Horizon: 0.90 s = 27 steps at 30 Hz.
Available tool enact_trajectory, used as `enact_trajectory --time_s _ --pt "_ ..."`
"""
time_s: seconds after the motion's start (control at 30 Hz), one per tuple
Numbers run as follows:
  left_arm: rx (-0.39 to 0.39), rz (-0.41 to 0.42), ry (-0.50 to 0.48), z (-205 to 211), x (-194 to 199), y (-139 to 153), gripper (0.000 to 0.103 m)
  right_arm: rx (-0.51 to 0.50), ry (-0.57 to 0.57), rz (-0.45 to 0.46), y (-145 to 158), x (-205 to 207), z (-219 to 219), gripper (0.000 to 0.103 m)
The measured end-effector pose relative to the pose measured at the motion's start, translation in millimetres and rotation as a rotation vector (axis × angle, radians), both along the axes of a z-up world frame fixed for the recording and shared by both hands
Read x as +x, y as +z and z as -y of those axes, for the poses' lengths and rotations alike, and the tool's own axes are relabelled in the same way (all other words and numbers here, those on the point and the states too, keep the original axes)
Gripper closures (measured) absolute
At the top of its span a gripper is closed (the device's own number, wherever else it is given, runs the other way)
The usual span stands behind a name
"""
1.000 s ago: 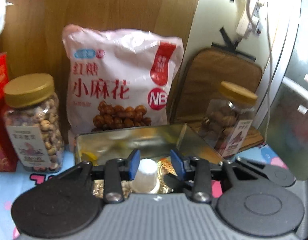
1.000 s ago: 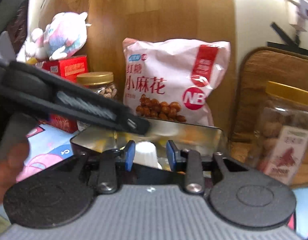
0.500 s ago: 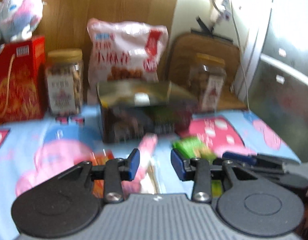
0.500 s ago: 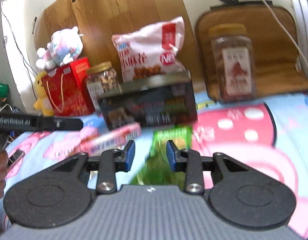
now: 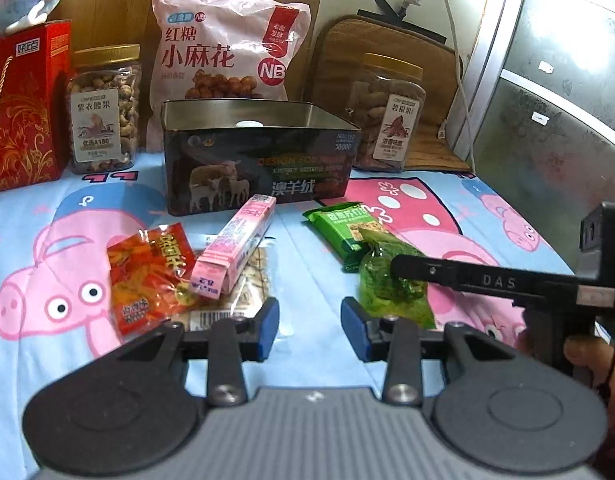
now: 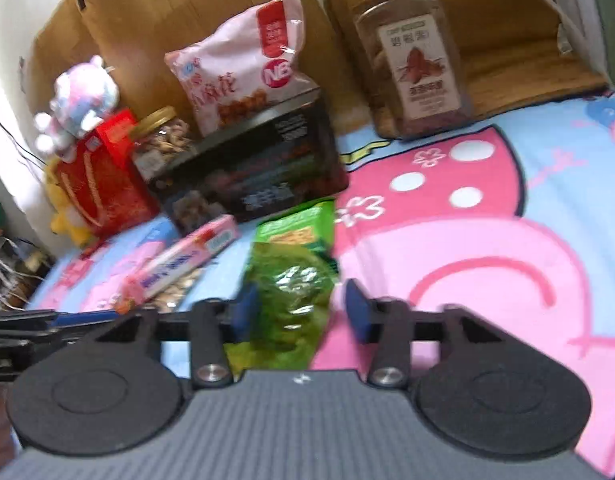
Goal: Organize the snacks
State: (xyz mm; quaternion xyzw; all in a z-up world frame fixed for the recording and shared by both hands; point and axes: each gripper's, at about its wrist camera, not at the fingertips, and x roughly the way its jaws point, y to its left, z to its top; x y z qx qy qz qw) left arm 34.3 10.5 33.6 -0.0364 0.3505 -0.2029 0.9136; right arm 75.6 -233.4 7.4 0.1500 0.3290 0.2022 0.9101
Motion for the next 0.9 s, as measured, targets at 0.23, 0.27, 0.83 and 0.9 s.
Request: enact_trajectory --time_s 0.23,0.27,0.83,0.9 --pt "-0.032 -0.023 0.001 -6 4 0 0.068 -0.218 0.146 0.223 20 -59 -49 0.083" --pt "-0.045 -0.029 0.000 -8 5 0 0.068 -0.288 0.150 0.295 27 -68 -58 0.084" --pt "-0.155 -0.067 0.078 -57 5 7 0.068 -0.396 0.347 0.381 27 -80 -86 0.042" --pt "-0.145 -0.081 0.044 -46 7 2 0.062 -0.389 0.316 0.326 24 -75 -77 0.042"
